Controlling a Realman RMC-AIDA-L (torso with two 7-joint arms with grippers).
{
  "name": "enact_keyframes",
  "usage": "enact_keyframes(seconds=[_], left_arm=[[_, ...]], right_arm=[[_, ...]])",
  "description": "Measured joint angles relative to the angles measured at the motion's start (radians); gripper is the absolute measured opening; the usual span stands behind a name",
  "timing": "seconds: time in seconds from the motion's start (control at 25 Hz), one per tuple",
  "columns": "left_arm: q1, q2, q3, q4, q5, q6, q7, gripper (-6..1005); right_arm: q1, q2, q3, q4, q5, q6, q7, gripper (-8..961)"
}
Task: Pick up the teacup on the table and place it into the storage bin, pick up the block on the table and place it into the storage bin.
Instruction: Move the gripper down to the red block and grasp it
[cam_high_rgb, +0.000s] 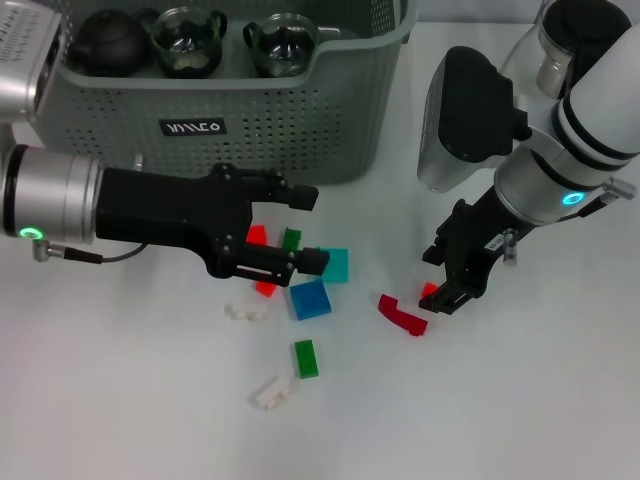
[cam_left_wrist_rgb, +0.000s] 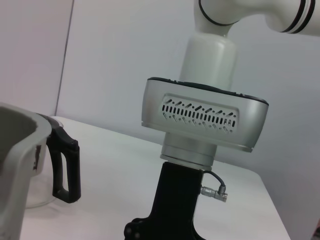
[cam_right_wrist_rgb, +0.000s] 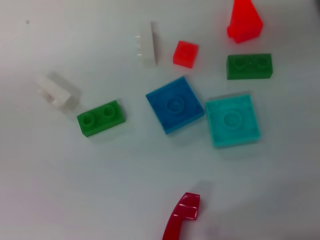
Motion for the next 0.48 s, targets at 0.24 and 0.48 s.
enact_keyframes(seconds=[0.24, 0.48], left_arm=[[0.001, -0.001, -0.003, -0.002, -0.001, 0.0, 0.006, 804], [0.003, -0.008, -0.003, -0.004, -0.001, -0.007, 0.02, 803]], right_arm=[[-0.001, 0.0, -0.004, 0.0, 0.0, 0.005, 0.0, 651], [-0.002, 0.001, -0.049, 0.0, 0.002, 0.027, 0.022, 644]])
